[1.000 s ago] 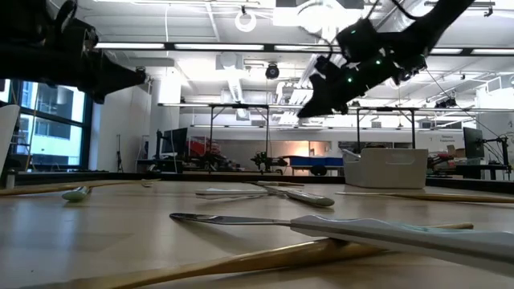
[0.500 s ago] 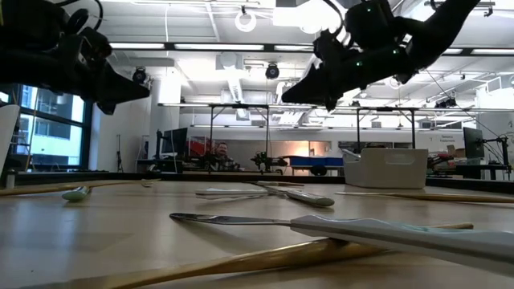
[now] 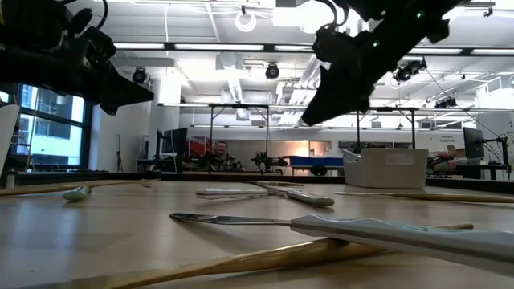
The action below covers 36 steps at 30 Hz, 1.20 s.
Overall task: Sort silverware by color (type)
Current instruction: Put the green table knife into the black bin
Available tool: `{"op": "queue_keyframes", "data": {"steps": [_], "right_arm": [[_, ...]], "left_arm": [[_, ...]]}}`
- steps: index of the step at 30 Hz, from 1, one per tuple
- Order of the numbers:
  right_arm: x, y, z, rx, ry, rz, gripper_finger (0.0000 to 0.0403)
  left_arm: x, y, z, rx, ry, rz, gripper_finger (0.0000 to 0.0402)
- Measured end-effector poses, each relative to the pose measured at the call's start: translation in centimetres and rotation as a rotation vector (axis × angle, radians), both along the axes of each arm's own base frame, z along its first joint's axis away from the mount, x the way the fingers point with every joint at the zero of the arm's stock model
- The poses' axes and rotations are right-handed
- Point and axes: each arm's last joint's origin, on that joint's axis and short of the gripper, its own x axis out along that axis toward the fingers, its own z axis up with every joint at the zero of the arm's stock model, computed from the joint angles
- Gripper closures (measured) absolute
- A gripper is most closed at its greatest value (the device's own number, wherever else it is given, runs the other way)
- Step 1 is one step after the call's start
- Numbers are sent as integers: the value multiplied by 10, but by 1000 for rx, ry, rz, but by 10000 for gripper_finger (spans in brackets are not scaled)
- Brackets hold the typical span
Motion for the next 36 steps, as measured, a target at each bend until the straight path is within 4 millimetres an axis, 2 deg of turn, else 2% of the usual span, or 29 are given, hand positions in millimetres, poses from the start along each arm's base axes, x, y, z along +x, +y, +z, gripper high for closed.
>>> {"op": "queue_keyframes", "data": {"steps": [5,10,18,25,30,36], "right_arm": [[8,23,-12,131,48,-79,266],[33,36,-27,189,107,-124,252],[77,29,-40,295,343,-148,251],[88,22,-60,337,423,-190,251],[88,19,-61,323,424,-201,274],[85,17,-73,326,461,-207,341]], "left_arm": [[0,0,2,13,-14,1,401],[0,0,2,58,-9,8,401],[0,0,1,37,-6,8,401],[0,0,1,42,-4,9,401],[0,0,2,80,2,5,401],[0,0,1,65,5,6,401]]}}
